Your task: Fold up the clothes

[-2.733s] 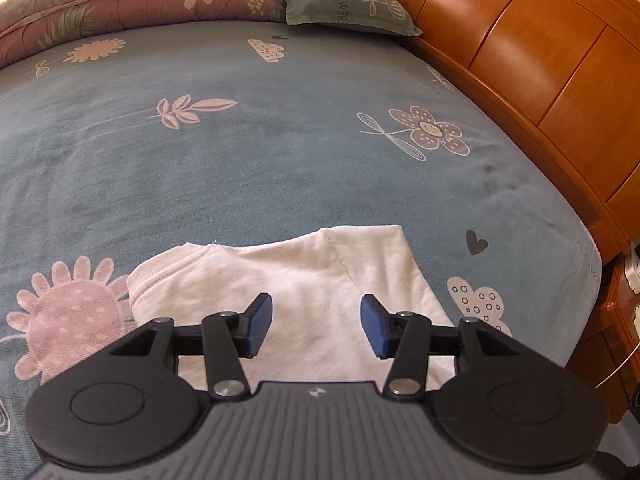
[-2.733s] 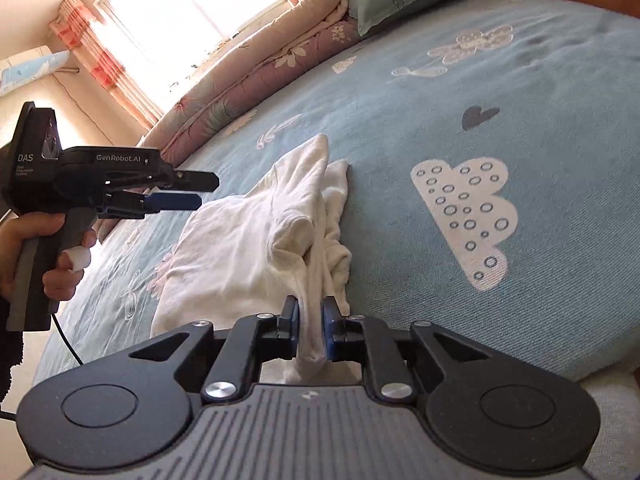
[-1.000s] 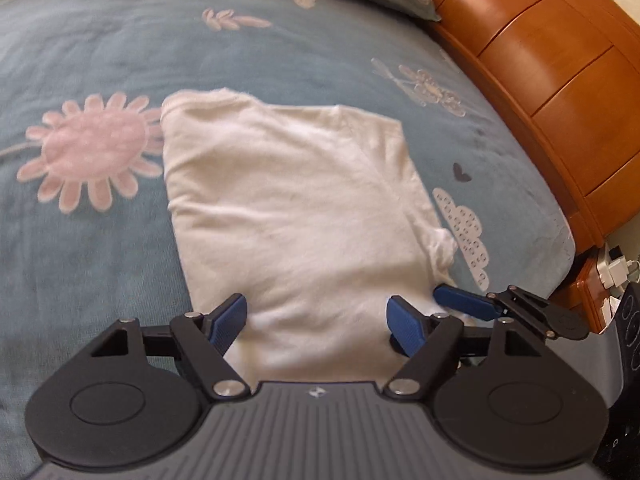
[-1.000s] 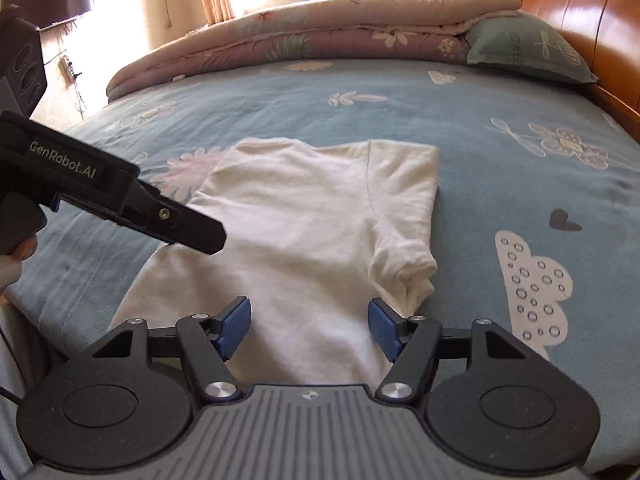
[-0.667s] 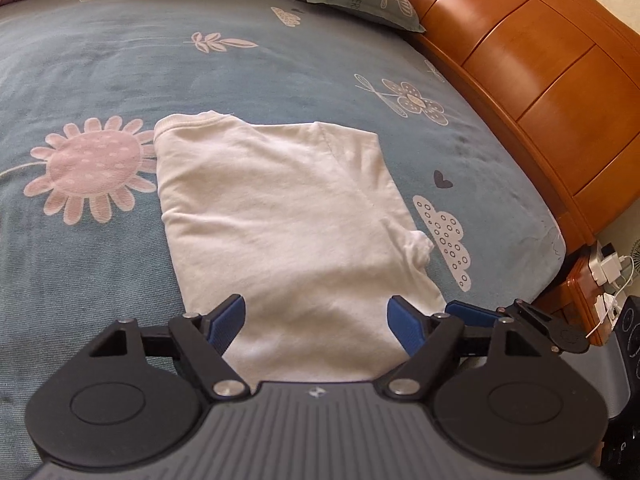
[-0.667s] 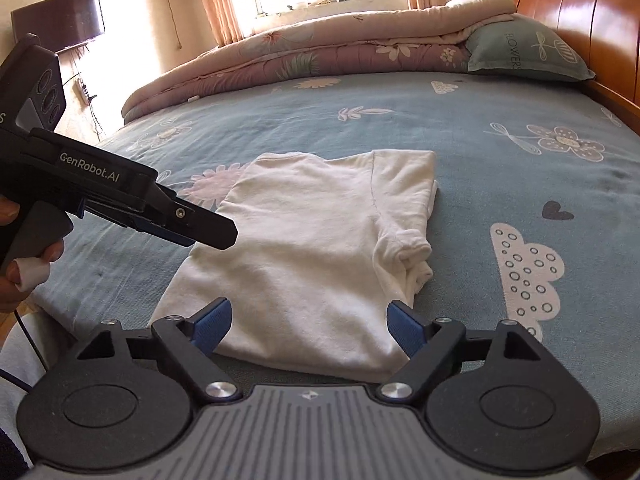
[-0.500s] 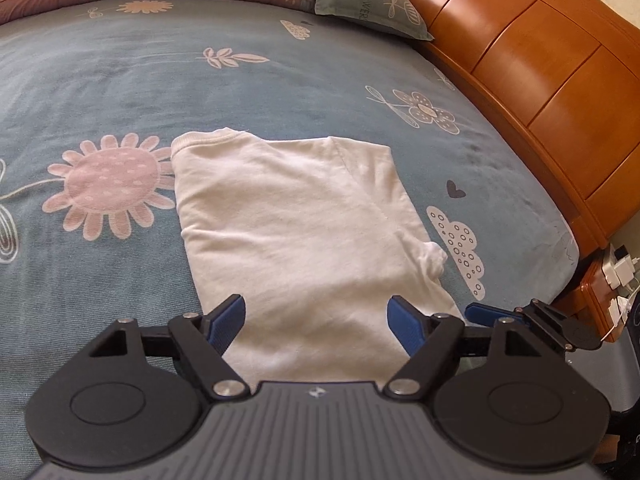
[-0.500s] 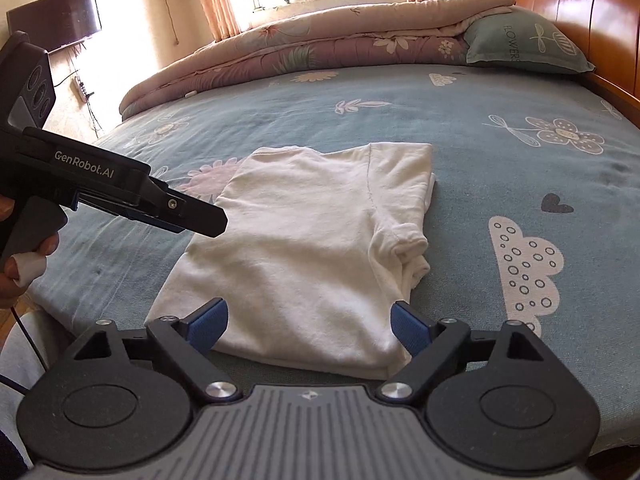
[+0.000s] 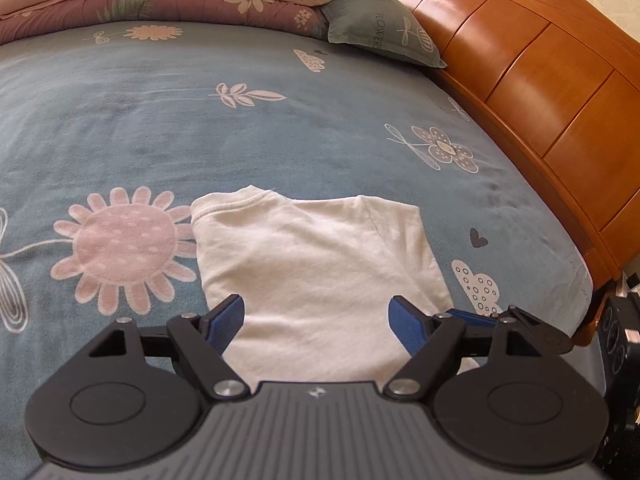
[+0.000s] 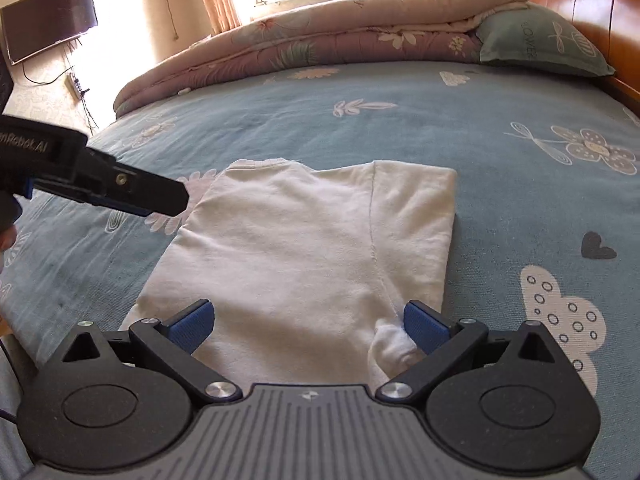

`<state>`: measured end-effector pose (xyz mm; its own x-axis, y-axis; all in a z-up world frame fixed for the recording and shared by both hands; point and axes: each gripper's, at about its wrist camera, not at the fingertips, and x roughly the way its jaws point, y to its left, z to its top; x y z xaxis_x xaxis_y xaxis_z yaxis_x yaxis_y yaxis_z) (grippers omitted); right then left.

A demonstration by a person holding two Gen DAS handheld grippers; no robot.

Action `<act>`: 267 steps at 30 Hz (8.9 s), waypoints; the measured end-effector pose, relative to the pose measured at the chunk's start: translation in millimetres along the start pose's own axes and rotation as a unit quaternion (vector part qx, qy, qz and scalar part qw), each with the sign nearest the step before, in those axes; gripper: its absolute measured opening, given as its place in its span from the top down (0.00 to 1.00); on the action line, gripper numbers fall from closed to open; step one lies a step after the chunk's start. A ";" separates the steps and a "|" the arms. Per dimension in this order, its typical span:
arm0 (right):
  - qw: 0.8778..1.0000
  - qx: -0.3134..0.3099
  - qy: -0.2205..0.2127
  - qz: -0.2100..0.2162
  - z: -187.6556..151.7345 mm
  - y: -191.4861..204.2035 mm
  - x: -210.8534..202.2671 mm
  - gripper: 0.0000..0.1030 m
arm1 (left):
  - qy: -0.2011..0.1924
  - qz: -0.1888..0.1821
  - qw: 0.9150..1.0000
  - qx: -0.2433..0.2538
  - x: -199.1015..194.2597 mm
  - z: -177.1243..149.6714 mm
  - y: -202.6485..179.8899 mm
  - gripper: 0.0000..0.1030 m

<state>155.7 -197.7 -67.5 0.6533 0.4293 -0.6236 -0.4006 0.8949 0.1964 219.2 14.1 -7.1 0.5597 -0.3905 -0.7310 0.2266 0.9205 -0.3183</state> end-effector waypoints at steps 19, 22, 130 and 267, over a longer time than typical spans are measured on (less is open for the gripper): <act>0.998 -0.047 -0.021 -0.037 -10.7 15.4 7.2 0.00 | 0.009 0.018 1.000 0.013 59.6 13.2 5.5 0.17; 0.998 -0.049 -0.019 -0.040 -10.5 15.5 7.4 0.00 | 0.012 0.002 1.000 0.010 56.2 13.9 -0.2 0.17; 0.952 0.286 0.007 0.109 -3.0 -93.1 -44.6 0.00 | 0.019 -0.065 0.974 -0.215 -3.5 -46.1 53.7 0.12; 0.919 0.350 -0.051 0.173 74.0 -297.6 -97.7 0.00 | 0.116 -0.353 0.910 -0.184 178.6 69.4 -142.8 0.07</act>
<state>258.6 -496.9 -9.0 0.6353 0.6808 -0.3646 -0.1071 0.5452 0.8314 342.2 -186.2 -50.3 0.1840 -0.9148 -0.3596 0.1590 0.3887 -0.9075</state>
